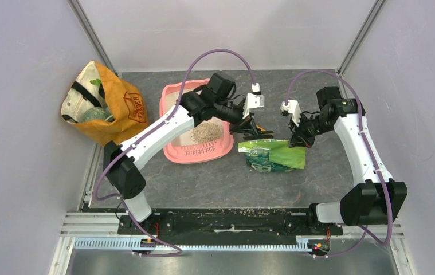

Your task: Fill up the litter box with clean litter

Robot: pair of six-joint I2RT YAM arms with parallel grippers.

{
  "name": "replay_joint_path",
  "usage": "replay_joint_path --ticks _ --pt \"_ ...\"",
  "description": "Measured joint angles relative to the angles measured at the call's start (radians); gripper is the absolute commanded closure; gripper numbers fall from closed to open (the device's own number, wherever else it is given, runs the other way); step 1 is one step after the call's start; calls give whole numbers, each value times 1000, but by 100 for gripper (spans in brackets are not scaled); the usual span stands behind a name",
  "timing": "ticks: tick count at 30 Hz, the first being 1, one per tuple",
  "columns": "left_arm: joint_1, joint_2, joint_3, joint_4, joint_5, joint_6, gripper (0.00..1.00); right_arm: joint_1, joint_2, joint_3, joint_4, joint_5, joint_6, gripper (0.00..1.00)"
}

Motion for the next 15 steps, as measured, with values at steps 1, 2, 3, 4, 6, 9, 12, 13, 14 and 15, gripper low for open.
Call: replay_joint_path --ticks 1,2,3,4,6,9,12,13,14,15 --pt "-5 7 0 12 4 -11 98 0 0 0 0 -1 -3 100" --pt "-13 18 0 26 10 -23 98 0 0 0 0 -3 -4 100" --pt "-18 25 0 39 14 -35 98 0 0 0 -1 -5 -5 100" --pt "-21 33 0 52 16 -48 98 -1 0 0 -1 -6 -6 100" --pt "-27 42 0 71 18 -66 98 -1 -1 0 -1 -8 -7 100" --pt "-30 53 0 94 18 -87 98 -2 -1 -1 -1 -10 -13 100" --pt "-30 63 -1 106 18 -97 98 -3 -2 -1 -2 -11 -18 100" --pt "-29 66 -2 108 18 -99 98 -3 -2 -1 -2 -11 -19 100" --pt "-29 69 -3 110 18 -100 98 -4 -2 -1 -2 -13 -21 100" --pt "-29 71 -5 110 18 -100 98 -5 -3 -1 -2 -14 -21 100"
